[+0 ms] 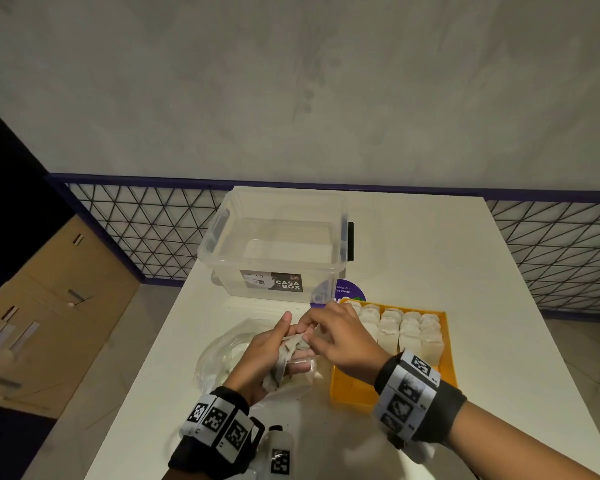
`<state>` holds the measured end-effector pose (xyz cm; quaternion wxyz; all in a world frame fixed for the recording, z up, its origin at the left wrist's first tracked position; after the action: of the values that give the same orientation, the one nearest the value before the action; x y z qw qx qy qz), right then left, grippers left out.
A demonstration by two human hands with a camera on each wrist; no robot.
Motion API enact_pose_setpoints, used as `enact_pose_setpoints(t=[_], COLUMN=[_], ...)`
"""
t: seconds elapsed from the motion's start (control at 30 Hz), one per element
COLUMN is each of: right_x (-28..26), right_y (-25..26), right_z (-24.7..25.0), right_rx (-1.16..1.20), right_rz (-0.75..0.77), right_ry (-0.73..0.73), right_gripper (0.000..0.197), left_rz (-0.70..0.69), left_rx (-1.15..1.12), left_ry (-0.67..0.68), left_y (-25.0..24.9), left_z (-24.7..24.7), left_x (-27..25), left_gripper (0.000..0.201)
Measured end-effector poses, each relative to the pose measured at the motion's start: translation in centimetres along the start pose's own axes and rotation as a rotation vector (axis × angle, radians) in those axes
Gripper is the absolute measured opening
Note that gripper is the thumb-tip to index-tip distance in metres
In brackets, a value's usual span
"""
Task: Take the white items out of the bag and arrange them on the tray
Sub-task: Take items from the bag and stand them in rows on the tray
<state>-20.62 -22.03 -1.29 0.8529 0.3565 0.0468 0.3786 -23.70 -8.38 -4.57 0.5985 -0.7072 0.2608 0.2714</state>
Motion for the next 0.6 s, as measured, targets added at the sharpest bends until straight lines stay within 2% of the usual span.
enact_pose_setpoints(t=[0.2, 0.33, 0.43, 0.6], right_x=[0.4, 0.5, 0.6, 1.1], right_y=[-1.6, -1.9, -1.8, -1.6], right_z=[-0.4, -0.5, -0.4, 0.5], right_rx=[0.396, 0.514, 0.526, 0.328], right_rz=[-0.219, -0.274, -0.267, -0.161], right_ry=[-0.143, -0.159, -0.144, -0.102], right_gripper=[0.017, 0.018, 0.019, 0.014], left_rz=[-0.006, -0.047, -0.075, -0.118], left_rx=[-0.081, -0.087, -0.083, -0.028], left_ry=[0.081, 0.093, 0.072, 0.045], left_y=[-0.3, -0.2, -0.1, 0.0], left_z=[0.2, 0.6, 0.7, 0.8], left_x=[-1.0, -0.9, -0.8, -0.5], left_gripper=[0.037, 0.035, 0.030, 0.026])
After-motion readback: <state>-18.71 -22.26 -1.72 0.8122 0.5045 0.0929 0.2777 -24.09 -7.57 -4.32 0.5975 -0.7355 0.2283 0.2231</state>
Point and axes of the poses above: each hand's wrist, its own x-axis towards the middle knuckle, its own z-axis out of the back of the hand, y = z × x, the point moved 2 cm from there along x, towards the middle knuckle, and after that the axes turned 12 degrees about z, right-handed, at the moved point
